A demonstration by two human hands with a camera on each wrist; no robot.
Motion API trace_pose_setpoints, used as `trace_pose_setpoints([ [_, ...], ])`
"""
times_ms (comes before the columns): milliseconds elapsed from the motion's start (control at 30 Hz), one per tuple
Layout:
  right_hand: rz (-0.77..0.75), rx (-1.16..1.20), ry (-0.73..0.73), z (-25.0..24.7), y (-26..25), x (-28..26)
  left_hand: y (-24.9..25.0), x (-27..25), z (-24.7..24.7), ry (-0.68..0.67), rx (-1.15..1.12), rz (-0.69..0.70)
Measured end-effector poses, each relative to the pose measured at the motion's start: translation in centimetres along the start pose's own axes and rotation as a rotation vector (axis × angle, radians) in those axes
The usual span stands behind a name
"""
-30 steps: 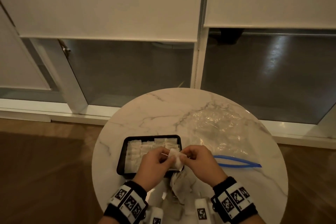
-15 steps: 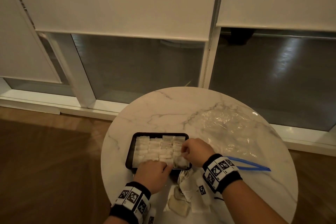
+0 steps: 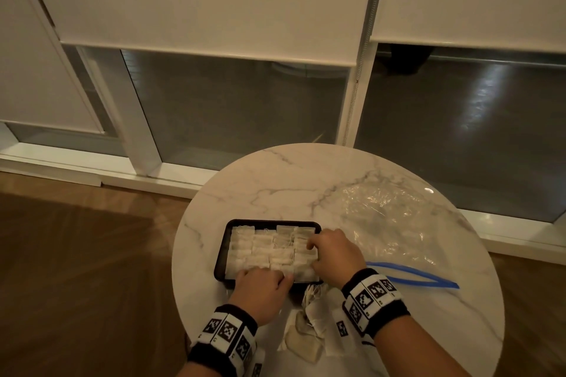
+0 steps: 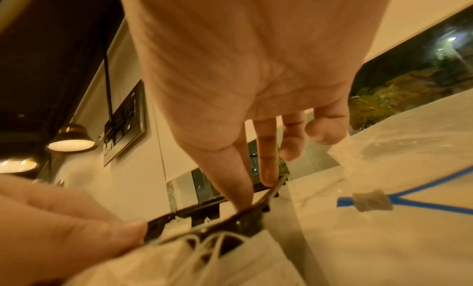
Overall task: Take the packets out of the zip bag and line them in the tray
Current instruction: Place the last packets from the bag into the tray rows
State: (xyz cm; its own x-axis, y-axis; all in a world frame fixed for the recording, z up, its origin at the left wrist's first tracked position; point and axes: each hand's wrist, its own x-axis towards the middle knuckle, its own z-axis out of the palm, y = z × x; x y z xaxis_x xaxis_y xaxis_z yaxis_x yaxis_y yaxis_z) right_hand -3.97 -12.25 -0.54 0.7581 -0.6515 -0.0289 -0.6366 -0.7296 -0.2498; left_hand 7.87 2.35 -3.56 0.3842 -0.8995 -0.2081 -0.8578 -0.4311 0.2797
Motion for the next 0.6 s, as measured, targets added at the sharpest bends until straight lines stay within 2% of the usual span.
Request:
trace_pose_setpoints([
  [100,0.064,0.198,0.132,-0.2,1.2,-1.2,0.1,0.0,-0.1,-0.023,0.023,-0.011],
  [233,0.252,0.574,0.237,-0.1,3.5,-3.5,0.2,0.0,-0.1,-0.014,-0.030,-0.011],
  [400,0.334,0.620,0.119,0.9,5.6,-5.7,1.5,0.9,-0.6,-0.023,-0.073,0.056],
  [600,0.400,0.524,-0.089,0.8,5.9,-7.2,3.7,2.0,-0.9,-0.122,0.058,0.159],
])
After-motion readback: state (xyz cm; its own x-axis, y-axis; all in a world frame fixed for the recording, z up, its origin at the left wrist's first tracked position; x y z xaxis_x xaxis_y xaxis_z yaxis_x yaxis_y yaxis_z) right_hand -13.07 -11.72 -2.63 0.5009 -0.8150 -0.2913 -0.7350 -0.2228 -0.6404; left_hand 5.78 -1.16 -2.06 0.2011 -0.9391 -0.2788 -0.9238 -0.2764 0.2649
